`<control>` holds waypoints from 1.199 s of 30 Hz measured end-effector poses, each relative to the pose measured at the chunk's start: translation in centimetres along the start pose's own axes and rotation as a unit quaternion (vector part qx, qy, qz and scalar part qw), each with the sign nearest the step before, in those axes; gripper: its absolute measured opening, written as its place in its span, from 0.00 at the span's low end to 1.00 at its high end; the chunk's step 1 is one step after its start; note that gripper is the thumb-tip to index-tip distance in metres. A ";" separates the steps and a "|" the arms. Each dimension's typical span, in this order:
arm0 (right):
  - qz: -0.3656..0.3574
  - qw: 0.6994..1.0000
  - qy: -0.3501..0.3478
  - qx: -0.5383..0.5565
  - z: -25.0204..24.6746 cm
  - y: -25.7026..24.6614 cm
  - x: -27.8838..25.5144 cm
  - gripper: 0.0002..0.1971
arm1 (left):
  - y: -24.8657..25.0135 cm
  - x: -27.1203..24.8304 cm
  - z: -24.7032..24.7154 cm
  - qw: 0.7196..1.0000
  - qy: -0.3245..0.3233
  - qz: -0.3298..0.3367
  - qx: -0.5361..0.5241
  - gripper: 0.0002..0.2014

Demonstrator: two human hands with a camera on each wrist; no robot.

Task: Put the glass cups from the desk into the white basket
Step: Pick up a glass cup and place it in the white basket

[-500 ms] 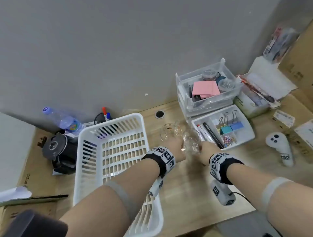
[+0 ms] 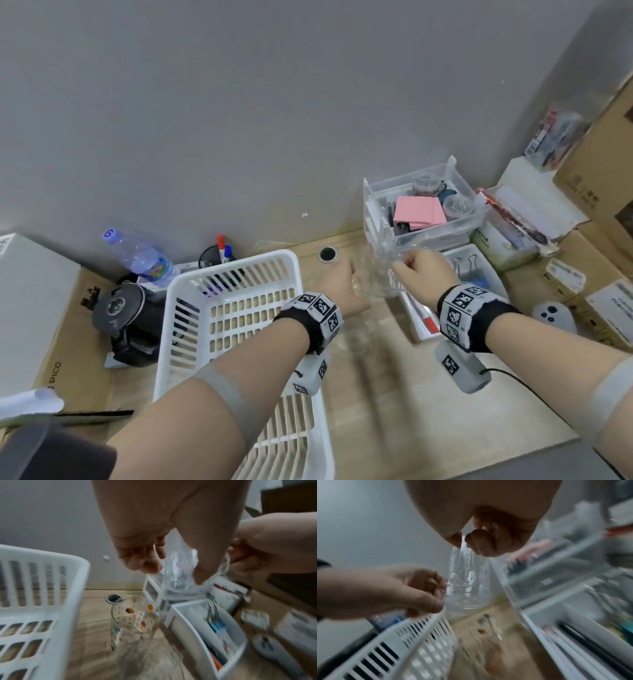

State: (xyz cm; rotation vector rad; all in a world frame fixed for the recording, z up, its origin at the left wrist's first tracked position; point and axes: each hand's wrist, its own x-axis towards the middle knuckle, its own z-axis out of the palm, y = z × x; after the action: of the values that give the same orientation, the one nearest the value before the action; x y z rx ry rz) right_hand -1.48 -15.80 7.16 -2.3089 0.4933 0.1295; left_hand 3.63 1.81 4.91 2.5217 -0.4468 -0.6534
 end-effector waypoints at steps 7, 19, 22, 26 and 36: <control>-0.009 0.984 -0.119 0.133 3.9 -12.0 3.2 0.14 | -5.8 -3.9 -8.3 0.962 0.136 -0.046 -0.234 0.39; -0.020 0.966 -0.259 0.000 16.4 -14.2 3.0 0.13 | -23.4 -7.5 -12.6 0.975 0.090 -0.198 0.048 0.45; -0.004 0.977 -0.213 0.016 16.0 -11.4 4.3 0.10 | -24.2 -4.9 -12.2 0.967 0.024 -0.207 0.143 0.51; 0.025 0.991 -0.134 0.012 14.2 -7.2 6.2 0.10 | -24.3 -1.5 -11.7 0.945 -0.043 -0.210 0.246 0.45; 0.043 0.990 -0.106 -0.085 10.9 -0.2 5.7 0.21 | -25.8 0.7 -12.5 0.900 -0.084 -0.247 0.350 0.47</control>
State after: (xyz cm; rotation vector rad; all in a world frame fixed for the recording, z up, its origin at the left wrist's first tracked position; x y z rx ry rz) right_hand 4.46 -9.76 -1.77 -2.4031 0.4882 0.4713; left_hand 15.55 27.51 0.40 3.3281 -0.0842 -1.0510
